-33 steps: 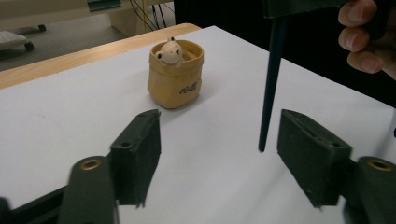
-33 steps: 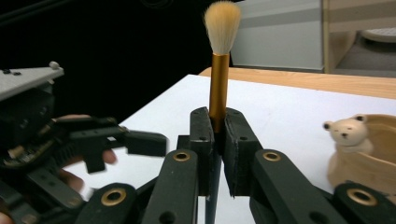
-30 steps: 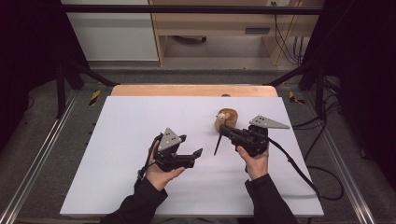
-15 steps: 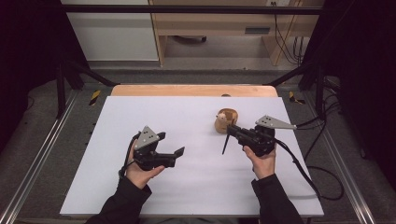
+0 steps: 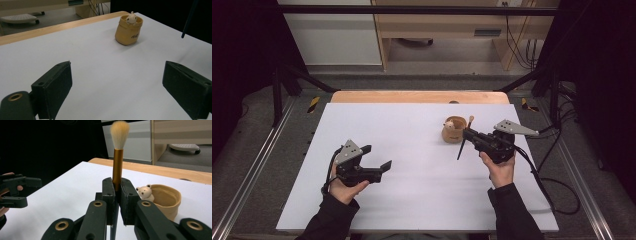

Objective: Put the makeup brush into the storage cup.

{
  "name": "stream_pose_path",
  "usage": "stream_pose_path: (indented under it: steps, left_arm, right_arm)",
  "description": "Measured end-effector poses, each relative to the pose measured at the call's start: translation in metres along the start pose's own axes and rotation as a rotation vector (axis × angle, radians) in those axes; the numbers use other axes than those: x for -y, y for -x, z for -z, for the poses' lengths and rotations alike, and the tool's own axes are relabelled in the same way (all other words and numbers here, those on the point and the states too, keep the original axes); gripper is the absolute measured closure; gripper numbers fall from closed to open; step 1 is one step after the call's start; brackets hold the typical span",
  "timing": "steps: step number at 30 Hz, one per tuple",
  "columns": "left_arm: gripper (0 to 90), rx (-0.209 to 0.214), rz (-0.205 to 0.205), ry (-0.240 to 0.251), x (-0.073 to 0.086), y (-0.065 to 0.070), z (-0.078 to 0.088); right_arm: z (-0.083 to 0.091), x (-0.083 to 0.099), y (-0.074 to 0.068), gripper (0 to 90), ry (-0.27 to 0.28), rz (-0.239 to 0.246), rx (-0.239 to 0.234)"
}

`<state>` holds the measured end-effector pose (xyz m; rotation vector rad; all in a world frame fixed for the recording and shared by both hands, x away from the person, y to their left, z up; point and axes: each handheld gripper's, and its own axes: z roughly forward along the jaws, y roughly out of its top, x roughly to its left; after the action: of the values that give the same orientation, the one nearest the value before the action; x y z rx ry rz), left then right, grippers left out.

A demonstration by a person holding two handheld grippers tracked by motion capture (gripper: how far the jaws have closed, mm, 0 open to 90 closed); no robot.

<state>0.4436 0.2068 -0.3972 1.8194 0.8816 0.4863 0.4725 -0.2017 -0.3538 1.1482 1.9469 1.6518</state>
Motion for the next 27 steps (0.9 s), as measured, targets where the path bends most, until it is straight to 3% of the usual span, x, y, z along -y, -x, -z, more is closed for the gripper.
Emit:
stream_pose_path:
  steps: [10, 16, 27]
  left_arm:
    - [7.4, -0.04, 0.023, 0.031, 0.008, -0.02, 0.018]
    - [6.9, -0.065, -0.002, 0.026, 0.014, -0.028, 0.026]
    - [6.3, -0.096, 0.001, 0.022, 0.024, -0.038, 0.037]
  right_arm:
    - [-0.002, -0.006, 0.006, 83.4, 0.008, 0.015, 0.032]
    - [-0.004, -0.01, 0.008, 83.4, 0.014, 0.02, 0.055]
    - [-0.011, -0.016, 0.013, 83.4, 0.017, 0.029, 0.09]
